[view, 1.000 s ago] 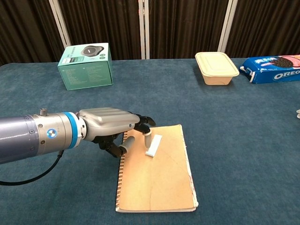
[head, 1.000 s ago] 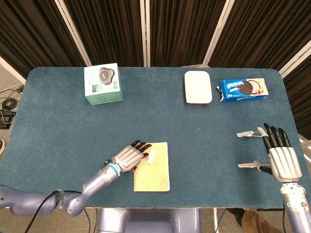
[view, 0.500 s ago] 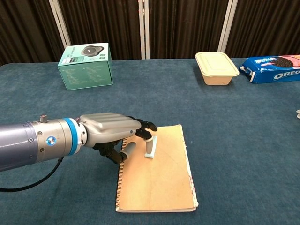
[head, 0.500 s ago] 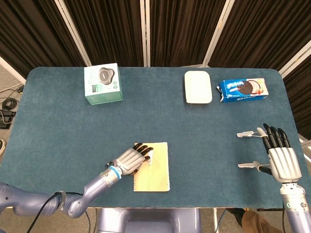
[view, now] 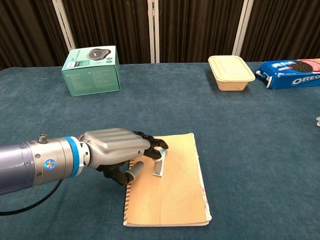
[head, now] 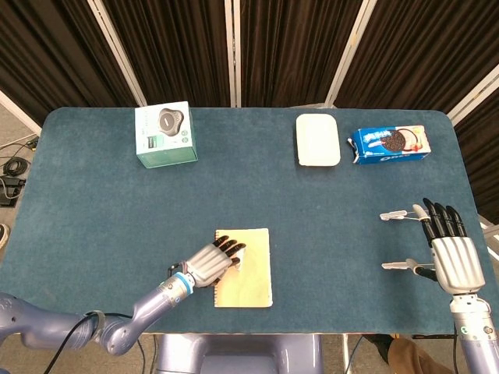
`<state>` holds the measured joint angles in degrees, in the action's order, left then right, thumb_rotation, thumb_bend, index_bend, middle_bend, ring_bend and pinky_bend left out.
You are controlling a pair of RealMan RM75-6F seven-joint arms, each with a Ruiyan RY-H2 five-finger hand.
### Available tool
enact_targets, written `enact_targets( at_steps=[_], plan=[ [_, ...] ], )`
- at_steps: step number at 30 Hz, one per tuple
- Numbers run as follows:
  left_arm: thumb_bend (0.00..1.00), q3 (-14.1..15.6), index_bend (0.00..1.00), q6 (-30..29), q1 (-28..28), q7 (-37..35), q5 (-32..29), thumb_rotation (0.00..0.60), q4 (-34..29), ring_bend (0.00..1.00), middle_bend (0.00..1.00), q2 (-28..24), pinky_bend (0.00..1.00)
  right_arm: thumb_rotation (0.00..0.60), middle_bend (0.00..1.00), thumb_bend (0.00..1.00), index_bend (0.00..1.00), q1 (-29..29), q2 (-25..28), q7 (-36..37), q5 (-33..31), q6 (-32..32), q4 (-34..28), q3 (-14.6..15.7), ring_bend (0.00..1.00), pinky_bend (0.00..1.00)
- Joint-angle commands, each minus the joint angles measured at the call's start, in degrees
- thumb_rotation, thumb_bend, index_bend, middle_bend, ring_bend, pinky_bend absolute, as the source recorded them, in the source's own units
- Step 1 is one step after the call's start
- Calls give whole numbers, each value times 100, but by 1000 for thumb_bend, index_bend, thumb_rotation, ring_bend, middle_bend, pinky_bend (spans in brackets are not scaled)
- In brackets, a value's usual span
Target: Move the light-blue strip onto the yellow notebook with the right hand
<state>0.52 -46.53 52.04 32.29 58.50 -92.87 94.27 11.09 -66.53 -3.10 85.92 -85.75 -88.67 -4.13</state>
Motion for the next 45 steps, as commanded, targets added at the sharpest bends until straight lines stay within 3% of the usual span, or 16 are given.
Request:
enact_targets(
  at_steps=[1, 15, 33, 45],
  plan=[
    [880, 97, 317, -125, -47, 108, 113, 600, 27, 0, 0, 78, 0, 600, 0, 0, 3, -9, 2, -1, 14, -4, -6, -11, 0, 0],
    [878, 239, 365, -521, -201, 408, 608, 600, 88, 0, 0, 214, 0, 600, 0, 0, 8, -62, 38, 44, 81, -5, -45, -60, 0, 0],
    [874, 321, 404, -537, -251, 859, 608, 600, 141, 0, 0, 341, 0, 600, 0, 0, 9, -101, 59, 82, 133, -10, -69, -102, 0, 0],
    [860, 248, 283, -734, -346, 826, 806, 600, 37, 0, 0, 231, 0, 600, 0, 0, 14, -120, 72, 98, 150, -15, -79, -124, 0, 0]
  ],
)
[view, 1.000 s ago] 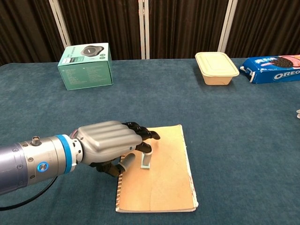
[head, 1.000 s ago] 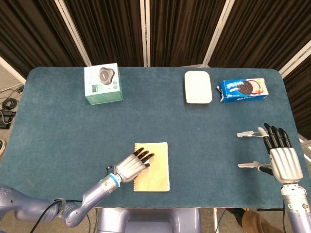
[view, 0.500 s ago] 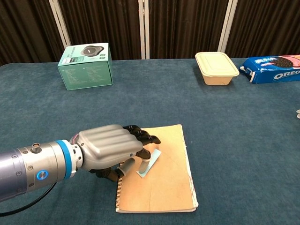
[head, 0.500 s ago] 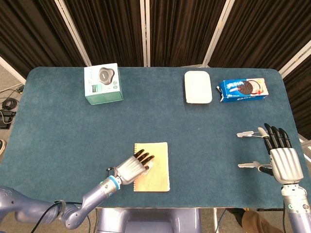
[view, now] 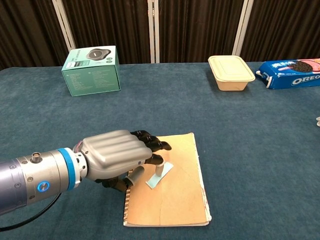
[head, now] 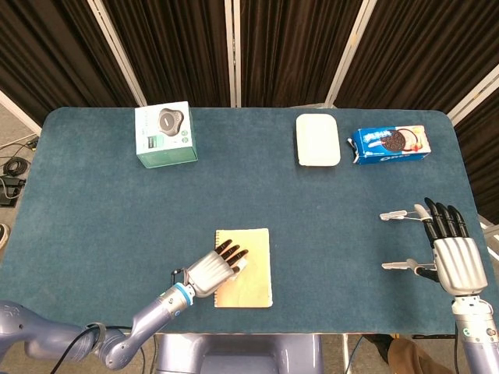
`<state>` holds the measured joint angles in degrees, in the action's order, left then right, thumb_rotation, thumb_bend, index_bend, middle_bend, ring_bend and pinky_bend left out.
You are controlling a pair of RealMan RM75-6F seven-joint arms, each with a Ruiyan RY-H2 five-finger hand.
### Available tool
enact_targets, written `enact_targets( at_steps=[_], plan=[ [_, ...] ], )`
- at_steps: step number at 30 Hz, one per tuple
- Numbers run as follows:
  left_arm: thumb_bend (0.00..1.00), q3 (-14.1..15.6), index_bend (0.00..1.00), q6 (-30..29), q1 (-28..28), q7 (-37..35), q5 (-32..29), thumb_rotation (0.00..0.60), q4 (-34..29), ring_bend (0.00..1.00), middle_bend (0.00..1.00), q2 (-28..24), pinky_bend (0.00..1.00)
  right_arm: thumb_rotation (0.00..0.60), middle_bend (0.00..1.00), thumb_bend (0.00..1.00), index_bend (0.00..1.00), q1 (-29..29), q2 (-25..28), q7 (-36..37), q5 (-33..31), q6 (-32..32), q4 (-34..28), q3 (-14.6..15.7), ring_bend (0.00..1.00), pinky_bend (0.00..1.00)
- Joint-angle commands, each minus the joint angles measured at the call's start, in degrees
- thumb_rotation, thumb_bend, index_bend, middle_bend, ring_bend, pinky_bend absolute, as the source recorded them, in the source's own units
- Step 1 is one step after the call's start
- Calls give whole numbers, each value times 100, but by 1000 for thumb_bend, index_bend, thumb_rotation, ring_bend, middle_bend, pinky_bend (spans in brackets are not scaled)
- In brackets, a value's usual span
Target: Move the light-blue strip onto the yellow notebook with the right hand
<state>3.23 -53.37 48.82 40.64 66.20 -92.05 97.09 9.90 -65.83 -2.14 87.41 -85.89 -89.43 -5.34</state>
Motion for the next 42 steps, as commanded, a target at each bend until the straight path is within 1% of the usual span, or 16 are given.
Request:
enact_targets(
  at_steps=[1, 9, 13, 20, 26, 42],
  plan=[
    [859, -32, 280, -82, -34, -2, 62, 600, -73, 0, 0, -86, 0, 600, 0, 0, 14, -4, 5, 2, 2, -2, -5, -4, 0, 0],
    [859, -10, 274, -136, -92, -47, 215, 600, -222, 0, 0, -281, 0, 600, 0, 0, 17, -15, 8, -9, 17, -6, -19, -9, 0, 0],
    [860, 94, 276, -36, -109, -76, 329, 600, -281, 0, 0, -311, 0, 600, 0, 0, 18, -24, 16, -9, 22, -20, -23, -22, 0, 0],
    [864, 161, 313, -9, -171, 27, 387, 600, -297, 0, 0, -228, 0, 600, 0, 0, 18, -31, 22, 6, 16, -14, -14, -39, 0, 0],
    [870, 197, 319, -45, -248, 139, 402, 600, -226, 0, 0, -155, 0, 600, 0, 0, 19, -33, 20, 6, 20, -5, -12, -43, 0, 0],
    [873, 197, 332, 36, -362, 109, 427, 600, -38, 0, 0, -44, 0, 600, 0, 0, 18, -39, 16, 13, 5, 19, 0, -62, 0, 0]
  ],
)
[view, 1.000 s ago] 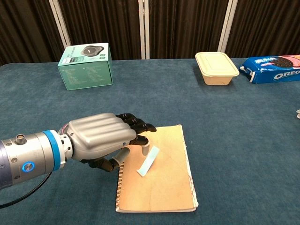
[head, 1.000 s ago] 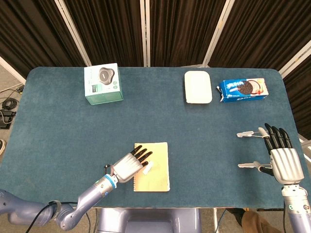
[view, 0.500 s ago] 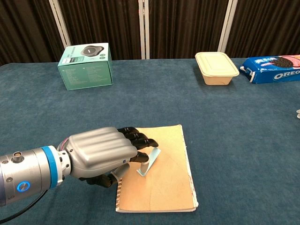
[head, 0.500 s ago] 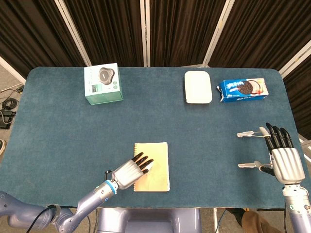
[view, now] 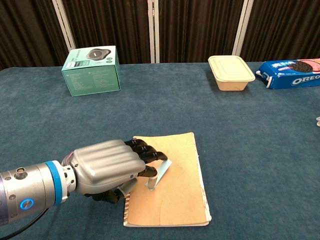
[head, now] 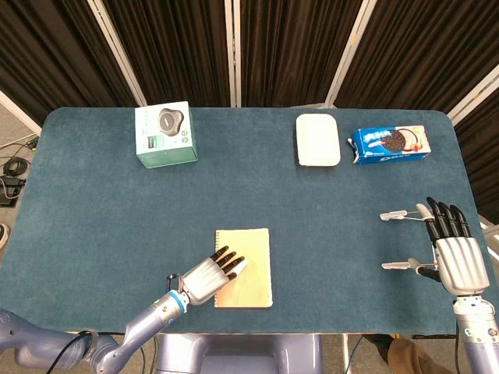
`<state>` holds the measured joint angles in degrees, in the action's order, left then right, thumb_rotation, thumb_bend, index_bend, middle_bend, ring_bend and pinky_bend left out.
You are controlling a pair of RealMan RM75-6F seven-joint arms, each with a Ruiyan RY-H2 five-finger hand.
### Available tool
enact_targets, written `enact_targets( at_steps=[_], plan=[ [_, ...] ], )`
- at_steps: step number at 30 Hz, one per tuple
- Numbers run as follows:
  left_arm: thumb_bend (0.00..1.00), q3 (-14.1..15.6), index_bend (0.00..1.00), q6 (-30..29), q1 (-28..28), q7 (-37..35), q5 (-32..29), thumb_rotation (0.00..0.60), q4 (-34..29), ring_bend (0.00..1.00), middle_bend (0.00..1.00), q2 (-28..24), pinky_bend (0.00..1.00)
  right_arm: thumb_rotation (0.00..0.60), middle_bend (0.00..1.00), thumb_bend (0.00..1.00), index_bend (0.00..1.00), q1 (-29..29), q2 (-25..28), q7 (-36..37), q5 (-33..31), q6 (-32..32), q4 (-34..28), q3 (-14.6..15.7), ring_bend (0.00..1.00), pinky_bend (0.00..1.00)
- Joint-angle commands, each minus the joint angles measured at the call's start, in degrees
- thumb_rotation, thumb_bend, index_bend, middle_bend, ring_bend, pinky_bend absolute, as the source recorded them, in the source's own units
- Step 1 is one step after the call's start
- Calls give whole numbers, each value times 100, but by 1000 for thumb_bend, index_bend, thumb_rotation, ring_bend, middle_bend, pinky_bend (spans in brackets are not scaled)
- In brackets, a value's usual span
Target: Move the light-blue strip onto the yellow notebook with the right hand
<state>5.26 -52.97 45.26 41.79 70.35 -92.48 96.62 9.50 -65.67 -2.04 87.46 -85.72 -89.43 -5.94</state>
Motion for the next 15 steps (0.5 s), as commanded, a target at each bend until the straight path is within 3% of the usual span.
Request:
enact_targets(
  at_steps=[1, 15],
  plan=[
    [873, -7, 332, -6, -10, -8, 19, 600, 6, 0, 0, 3, 0, 600, 0, 0, 18, 1, 1, 4, 0, 3, 1, -2, 0, 0],
    [876, -42, 331, -119, -126, -135, 247, 600, -151, 0, 0, -176, 0, 600, 0, 0, 18, -3, -8, -26, 7, 8, 3, -7, 0, 0]
  ],
)
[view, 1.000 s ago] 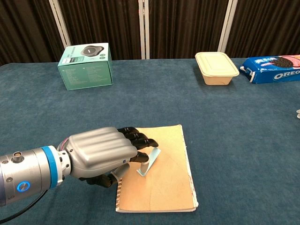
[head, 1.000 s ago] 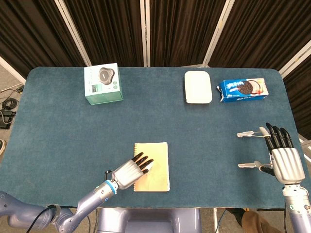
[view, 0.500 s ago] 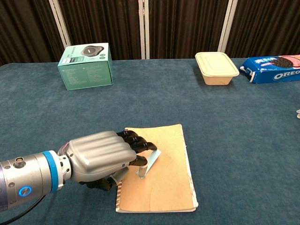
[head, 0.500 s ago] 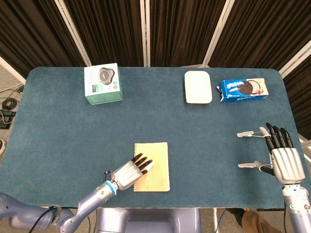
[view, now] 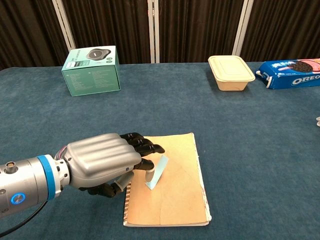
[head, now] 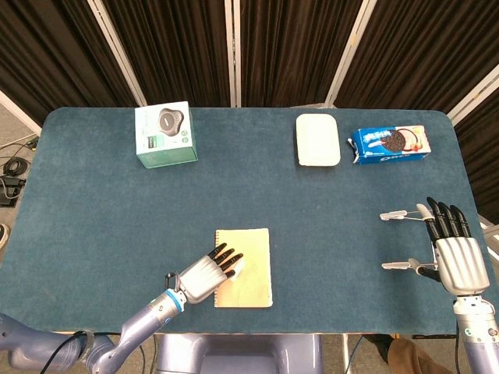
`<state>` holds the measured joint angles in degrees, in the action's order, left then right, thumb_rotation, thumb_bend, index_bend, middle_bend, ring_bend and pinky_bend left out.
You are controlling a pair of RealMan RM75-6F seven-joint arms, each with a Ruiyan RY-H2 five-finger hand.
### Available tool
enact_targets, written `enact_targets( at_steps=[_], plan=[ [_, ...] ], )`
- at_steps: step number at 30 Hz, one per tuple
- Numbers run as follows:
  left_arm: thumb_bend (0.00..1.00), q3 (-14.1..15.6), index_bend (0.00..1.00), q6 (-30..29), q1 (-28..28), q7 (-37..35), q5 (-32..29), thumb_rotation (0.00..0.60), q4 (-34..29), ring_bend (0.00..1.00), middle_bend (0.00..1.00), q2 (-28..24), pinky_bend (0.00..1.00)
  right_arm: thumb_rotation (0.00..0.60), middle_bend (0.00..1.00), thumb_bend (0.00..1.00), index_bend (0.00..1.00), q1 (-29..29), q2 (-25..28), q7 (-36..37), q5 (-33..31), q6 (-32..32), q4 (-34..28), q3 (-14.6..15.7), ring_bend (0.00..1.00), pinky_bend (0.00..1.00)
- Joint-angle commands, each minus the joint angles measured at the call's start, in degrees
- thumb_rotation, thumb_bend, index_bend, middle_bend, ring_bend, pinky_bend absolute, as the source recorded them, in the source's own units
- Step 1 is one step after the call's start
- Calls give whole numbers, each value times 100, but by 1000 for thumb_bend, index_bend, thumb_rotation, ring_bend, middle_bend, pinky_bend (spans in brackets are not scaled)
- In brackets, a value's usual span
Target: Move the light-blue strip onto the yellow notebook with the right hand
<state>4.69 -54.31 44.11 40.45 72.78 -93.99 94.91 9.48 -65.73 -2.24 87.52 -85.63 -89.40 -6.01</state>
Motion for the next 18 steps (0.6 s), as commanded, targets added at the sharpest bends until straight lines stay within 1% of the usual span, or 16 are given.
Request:
enact_targets(
  at_steps=[1, 7, 18],
  plan=[
    [876, 23, 331, 28, -18, -7, 3, 600, 2, 0, 0, -5, 0, 600, 0, 0, 19, -1, -3, -9, 1, -2, 2, -1, 0, 0],
    [876, 83, 331, 99, -63, -7, 17, 600, 108, 0, 0, 45, 0, 600, 0, 0, 19, -2, -5, -7, -4, 1, 5, -7, 0, 0],
    [877, 48, 332, 119, -101, -12, 54, 600, 148, 0, 0, 76, 0, 600, 0, 0, 19, -6, 3, 11, 0, -1, 2, -10, 0, 0]
  ],
)
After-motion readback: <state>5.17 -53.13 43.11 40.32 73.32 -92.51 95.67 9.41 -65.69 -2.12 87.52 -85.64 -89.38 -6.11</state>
